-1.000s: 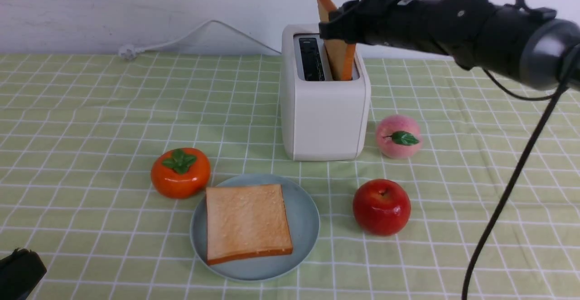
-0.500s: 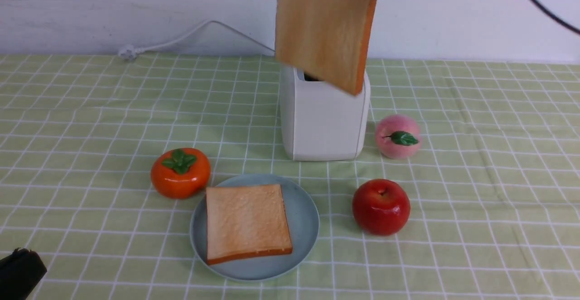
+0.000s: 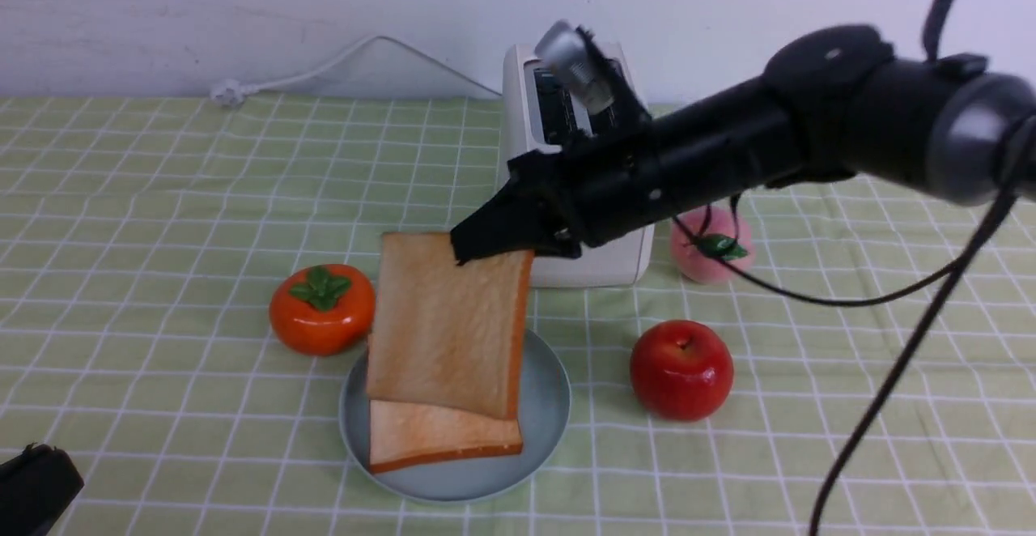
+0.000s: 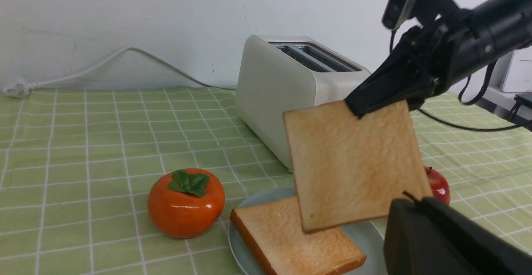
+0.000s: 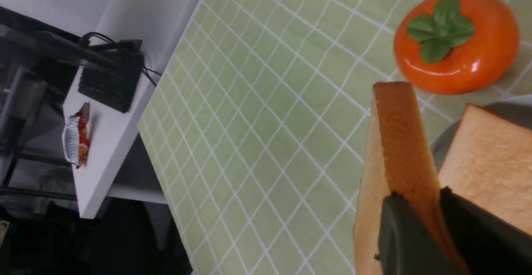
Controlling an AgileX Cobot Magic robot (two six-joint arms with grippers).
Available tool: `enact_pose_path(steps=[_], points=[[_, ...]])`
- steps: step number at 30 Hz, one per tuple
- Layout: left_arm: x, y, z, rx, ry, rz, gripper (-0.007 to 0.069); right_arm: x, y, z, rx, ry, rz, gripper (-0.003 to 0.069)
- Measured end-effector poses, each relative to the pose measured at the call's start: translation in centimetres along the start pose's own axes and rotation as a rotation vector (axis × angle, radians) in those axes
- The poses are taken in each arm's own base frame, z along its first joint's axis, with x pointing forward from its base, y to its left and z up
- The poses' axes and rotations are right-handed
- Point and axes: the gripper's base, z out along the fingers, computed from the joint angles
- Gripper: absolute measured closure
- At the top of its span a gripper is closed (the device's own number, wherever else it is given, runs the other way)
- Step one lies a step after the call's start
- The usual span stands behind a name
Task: Take toasted bread from bread machine on green coffee tablecloth place on plate.
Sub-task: 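Place the held slice of bread on top of the slice on the plate with the right gripper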
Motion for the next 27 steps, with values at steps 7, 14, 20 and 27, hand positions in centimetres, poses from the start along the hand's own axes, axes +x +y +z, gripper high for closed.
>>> enact_pose_path(steps=[7,14,20,27], points=[[0.0,0.0,0.0,0.000,0.001,0.000,0.0633,0.4,-1.8,1.8,0.021,-0.008,0.040,0.0554],[0.0,0.0,0.0,0.000,0.001,0.000,0.0627,0.7,-2.5,2.1,0.066,0.023,0.009,0.0438],[0.0,0.0,0.0,0.000,0.001,-0.001,0.0622,0.9,-3.0,2.0,0.120,0.040,-0.015,0.0246],[0.7,-0.2,0.0,0.019,0.074,-0.001,0.0617,1.0,-3.3,1.6,0.188,0.067,-0.054,0.0188]])
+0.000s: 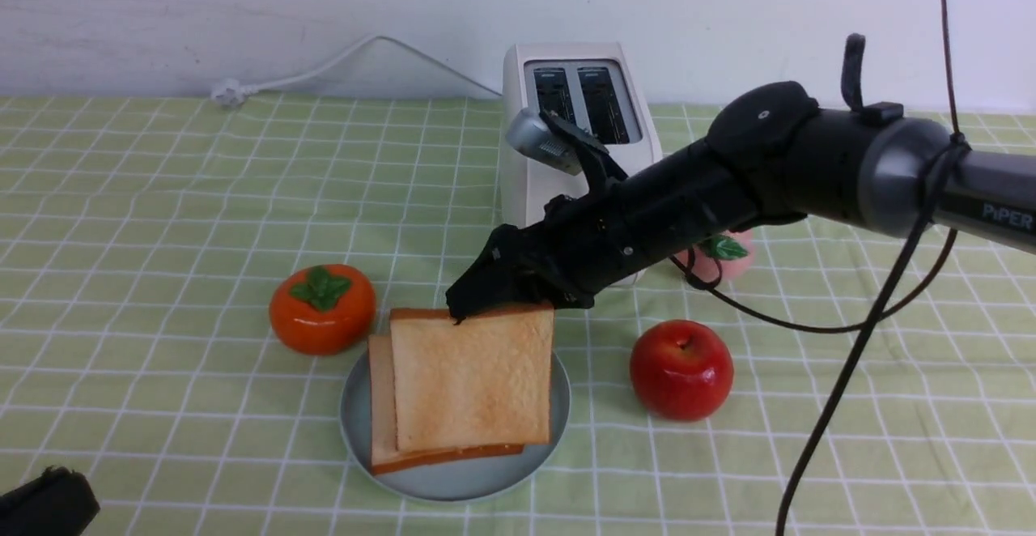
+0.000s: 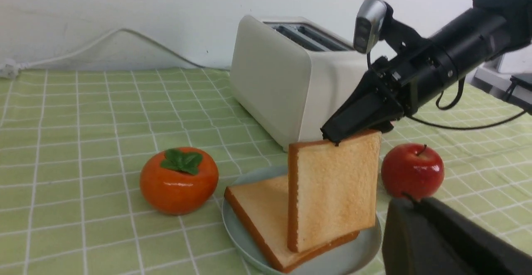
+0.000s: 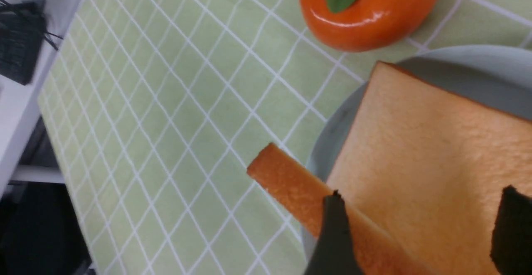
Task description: Take toasted bread from bread machine on green coffee tablecloth place on plate.
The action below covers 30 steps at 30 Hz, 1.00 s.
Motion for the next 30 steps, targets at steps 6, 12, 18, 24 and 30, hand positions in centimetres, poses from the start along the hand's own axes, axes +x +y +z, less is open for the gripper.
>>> enact_pose_path(steps=[6,12,18,24,30], points=[[0.7,-0.2,0.0,0.019,0.076,0.002,0.0617,-0.6,2.0,-2.8,0.072,-0.019,-0.116,0.0275],[1.0,-0.1,-0.1,0.015,0.115,0.032,0.0612,-0.5,5.8,-8.1,0.172,-0.025,-0.224,0.0391],[1.3,-0.1,-0.1,0.012,0.138,0.049,0.0606,1.3,9.9,-14.5,0.302,0.003,-0.267,0.0522],[1.4,-0.1,-0.1,0.017,0.159,0.049,0.0603,7.2,11.6,-20.1,0.475,-0.006,-0.173,0.0588],[1.5,-0.1,-0.1,0.018,0.162,0.049,0.0599,13.5,11.7,-22.6,0.532,-0.059,-0.053,0.0589]])
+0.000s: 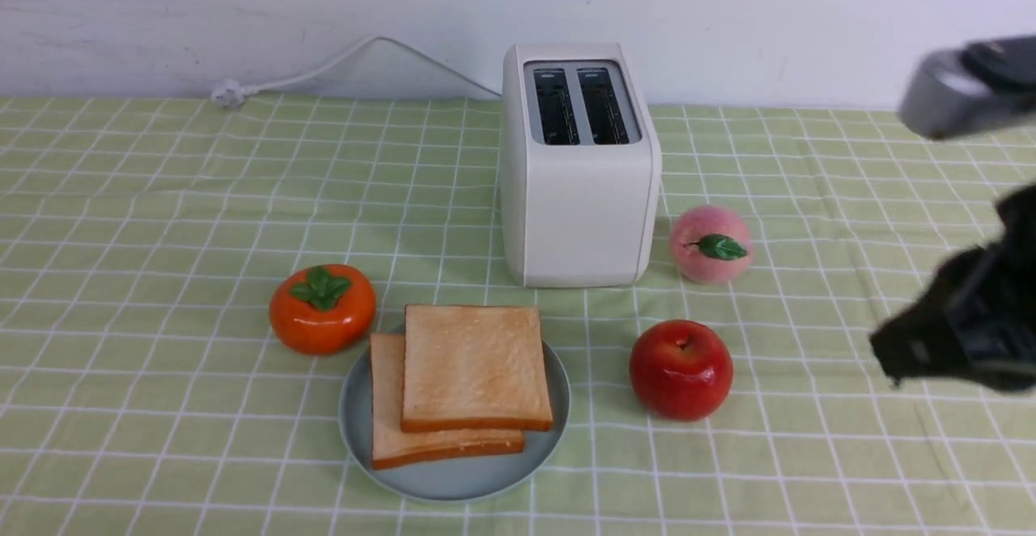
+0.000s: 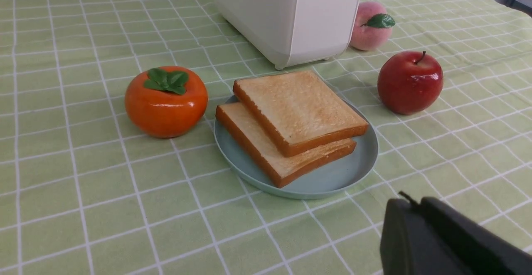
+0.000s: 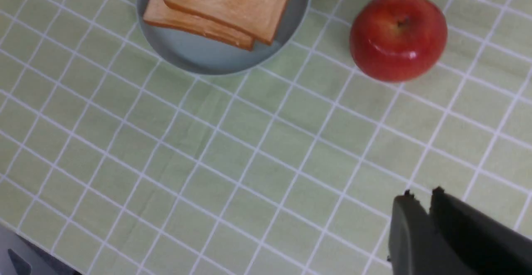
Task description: Take toasted bread from bread machine on green coffee tablecloth place on plate.
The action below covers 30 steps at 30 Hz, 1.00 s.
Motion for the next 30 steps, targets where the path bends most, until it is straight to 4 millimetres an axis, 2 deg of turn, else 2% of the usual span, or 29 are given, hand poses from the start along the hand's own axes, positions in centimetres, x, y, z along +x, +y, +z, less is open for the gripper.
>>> enact_pose_path(steps=[2,5,6,7,8,11,14,22,30], points=[[0.0,0.0,0.0,0.000,0.000,0.000,0.0595,3.3,-0.3,-1.2,0.002,-0.029,0.050,0.0589],[0.0,0.0,0.0,0.001,0.000,-0.001,0.0592,6.7,-0.8,-2.4,0.008,-0.080,0.082,0.0589],[0.0,0.0,0.0,0.001,0.000,-0.001,0.0592,7.0,-0.8,-2.5,0.009,-0.084,0.083,0.0589],[0.0,0.0,0.0,0.001,0.000,-0.001,0.0588,8.6,-1.1,-2.9,0.014,-0.121,0.084,0.0589],[0.0,0.0,0.0,0.001,0.000,-0.001,0.0588,8.8,-1.1,-2.9,0.018,-0.126,0.081,0.0589],[0.0,0.0,0.0,0.001,0.001,-0.002,0.0586,11.6,-1.7,-3.6,0.028,-0.214,0.064,0.0587],[0.0,0.0,0.0,0.002,0.001,-0.003,0.0586,13.3,-1.8,-4.2,0.019,-0.261,0.055,0.0584],[0.0,0.0,0.0,0.002,0.002,-0.003,0.0585,15.7,-1.9,-5.6,0.011,-0.278,0.040,0.0571],[0.0,0.0,0.0,0.002,0.002,-0.003,0.0585,16.1,-2.2,-5.5,0.052,-0.275,0.043,0.0573]])
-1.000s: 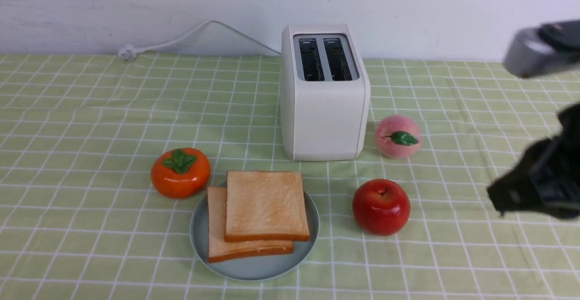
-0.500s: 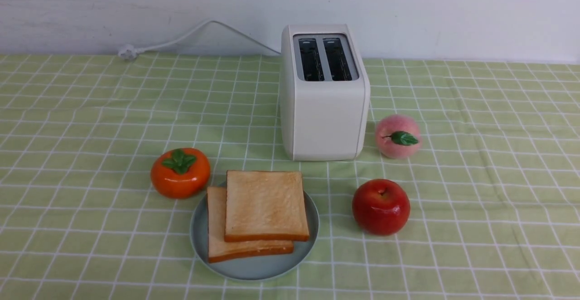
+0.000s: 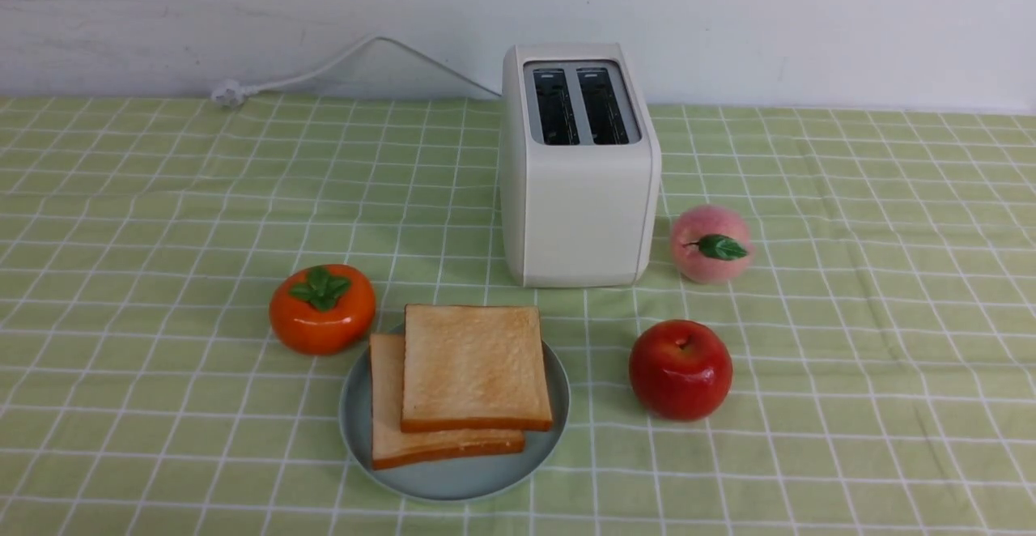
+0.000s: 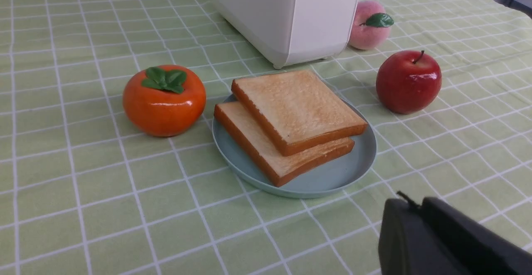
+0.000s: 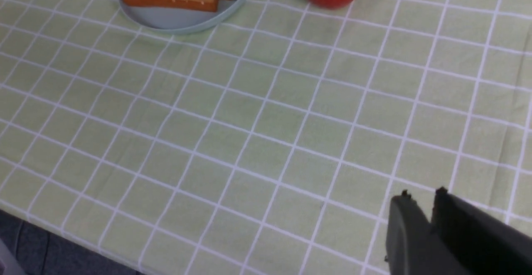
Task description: Take toasted bread from bread machine on green coffee tablecloth place on plate.
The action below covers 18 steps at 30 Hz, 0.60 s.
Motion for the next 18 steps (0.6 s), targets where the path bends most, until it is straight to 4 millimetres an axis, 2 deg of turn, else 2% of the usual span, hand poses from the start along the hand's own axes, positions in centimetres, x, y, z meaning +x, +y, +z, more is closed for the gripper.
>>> enact_pose_path(steps=[4,5,8,10,12,13,14,15,18], points=[[0.0,0.0,0.0,0.000,0.000,-0.001,0.0578,0.2,-0.6,1.1,0.059,-0.149,0.002,0.0653],[0.0,0.0,0.0,0.000,0.000,-0.001,0.0576,0.7,-1.0,2.1,0.091,-0.237,-0.026,0.0674],[0.0,0.0,0.0,0.000,0.000,-0.001,0.0574,2.3,-2.2,4.3,0.170,-0.354,-0.080,0.0679],[0.0,0.0,0.0,0.000,0.001,-0.001,0.0573,4.5,-3.3,6.5,0.223,-0.417,-0.080,0.0678],[0.0,0.0,0.0,0.000,0.001,-0.001,0.0571,5.4,-3.8,7.4,0.237,-0.434,-0.067,0.0678],[0.0,0.0,0.0,0.000,0.001,-0.001,0.0568,6.9,-4.5,8.8,0.252,-0.451,-0.048,0.0678],[0.0,0.0,0.0,0.000,0.001,-0.001,0.0568,7.1,-4.5,8.9,0.253,-0.458,-0.049,0.0678],[0.0,0.0,0.0,0.000,0.001,-0.001,0.0567,8.3,-5.0,10.0,0.263,-0.471,-0.042,0.0678],[0.0,0.0,0.0,0.000,0.001,-0.001,0.0567,9.1,-5.3,10.6,0.273,-0.453,-0.050,0.0678]])
